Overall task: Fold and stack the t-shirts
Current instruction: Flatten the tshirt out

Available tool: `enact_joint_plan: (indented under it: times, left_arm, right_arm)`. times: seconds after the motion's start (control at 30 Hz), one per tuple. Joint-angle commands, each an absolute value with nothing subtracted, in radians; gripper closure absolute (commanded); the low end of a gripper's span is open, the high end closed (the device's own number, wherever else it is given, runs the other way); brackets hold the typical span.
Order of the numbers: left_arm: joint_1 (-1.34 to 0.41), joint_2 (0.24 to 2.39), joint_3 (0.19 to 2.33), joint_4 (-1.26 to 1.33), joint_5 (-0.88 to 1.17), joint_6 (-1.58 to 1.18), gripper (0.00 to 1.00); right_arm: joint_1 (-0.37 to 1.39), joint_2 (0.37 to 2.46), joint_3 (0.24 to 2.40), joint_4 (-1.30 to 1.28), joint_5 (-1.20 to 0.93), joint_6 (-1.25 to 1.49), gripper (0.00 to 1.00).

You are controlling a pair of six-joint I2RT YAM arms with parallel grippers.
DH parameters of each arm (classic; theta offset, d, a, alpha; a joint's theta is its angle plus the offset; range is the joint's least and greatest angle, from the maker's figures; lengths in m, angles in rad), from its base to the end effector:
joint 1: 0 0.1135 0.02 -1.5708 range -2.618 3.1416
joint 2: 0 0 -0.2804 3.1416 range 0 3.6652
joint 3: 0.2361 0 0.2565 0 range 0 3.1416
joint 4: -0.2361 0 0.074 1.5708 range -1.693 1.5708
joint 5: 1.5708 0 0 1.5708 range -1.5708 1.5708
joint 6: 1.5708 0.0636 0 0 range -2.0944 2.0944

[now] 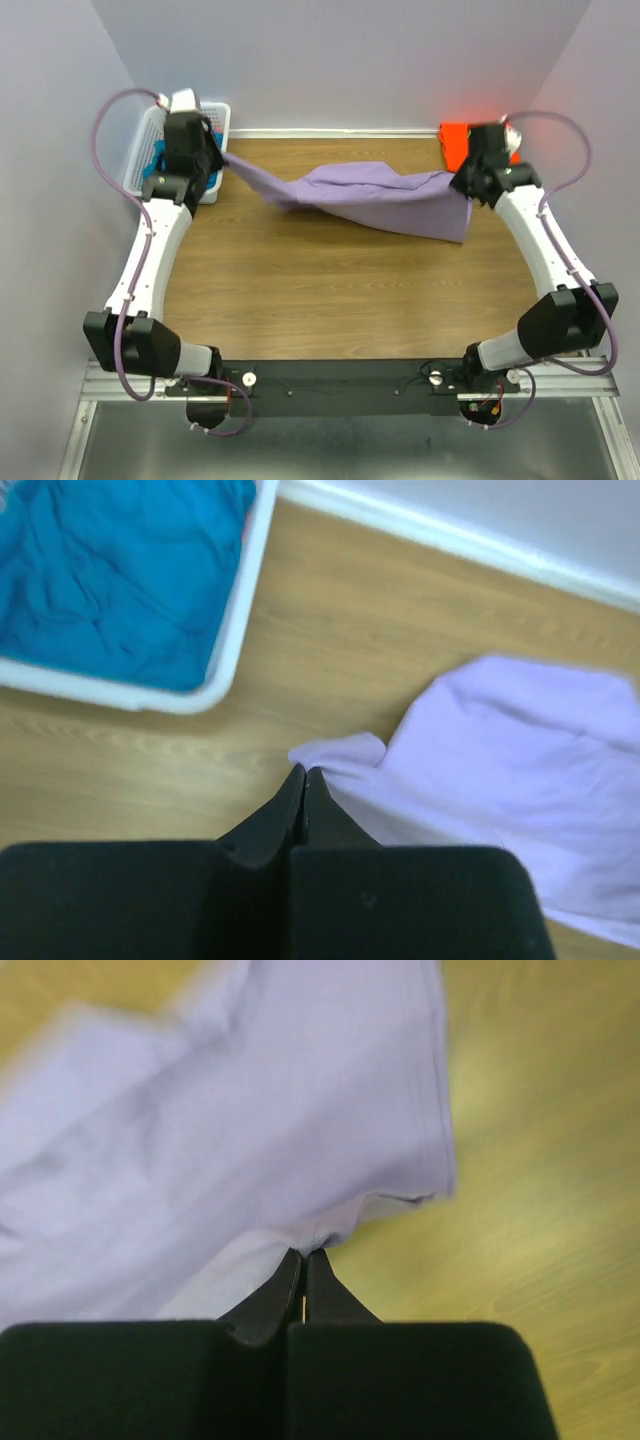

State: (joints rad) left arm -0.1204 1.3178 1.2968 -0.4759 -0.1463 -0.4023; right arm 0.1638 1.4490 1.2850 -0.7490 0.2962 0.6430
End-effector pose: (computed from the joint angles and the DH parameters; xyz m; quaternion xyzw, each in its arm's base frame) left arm 0.3196 -0.0293 0.3745 -0.1574 0.8432 -0.0711 0.5091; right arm 0.3229 0.0345 0.3036 0.2684 0.8980 -0.0030 0.3486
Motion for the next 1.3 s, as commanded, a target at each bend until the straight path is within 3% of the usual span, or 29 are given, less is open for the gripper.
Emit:
enact_joint_plan:
  times: [0.0,0.17,0.27,0.33,0.43,0.63,0.93,1.13,1.27]
  left_arm:
    - [-0.081,1.396,1.634,-0.497,-0.232,-0.383,1.0]
    - [-0.031,1.496,2.095,-0.52,-0.247,-0.405,1.0]
    - [-0.031,1.453,2.166,-0.436,-0.242,-0.379,1.0]
    - [-0.031,1.348,2.091,-0.331,-0.245,-0.348,1.0]
    - [-0.031,1.18,1.964,-0.212,-0.287,-0.318,1.0]
    - [-0.031,0.958,1.927,-0.225,-0.348,-0.256,1.0]
    - [-0.044,0.807,1.91,-0.239,-0.439,-0.123,1.0]
    - [-0.058,0.815,1.754,-0.193,-0.301,-0.103,1.0]
    - [-0.063,0.865,1.489,-0.117,-0.145,-0.117,1.0]
  right_arm:
    - [0.127,1.508,1.635,-0.805,0.416,0.517,0.99]
    - [0.104,1.581,2.046,-0.818,0.478,0.411,0.99]
    - [0.103,1.579,2.224,-0.813,0.514,0.353,0.99]
    - [0.103,1.525,2.252,-0.795,0.531,0.307,0.99]
    - [0.103,1.389,2.162,-0.729,0.532,0.238,0.99]
    - [0.103,1.132,1.994,-0.632,0.486,0.114,0.99]
    - [0.147,0.891,1.856,-0.6,0.468,0.008,0.99]
    - [0.149,0.861,1.729,-0.6,0.393,-0.021,0.99]
    - [0.15,0.909,1.526,-0.6,0.387,-0.028,0.97]
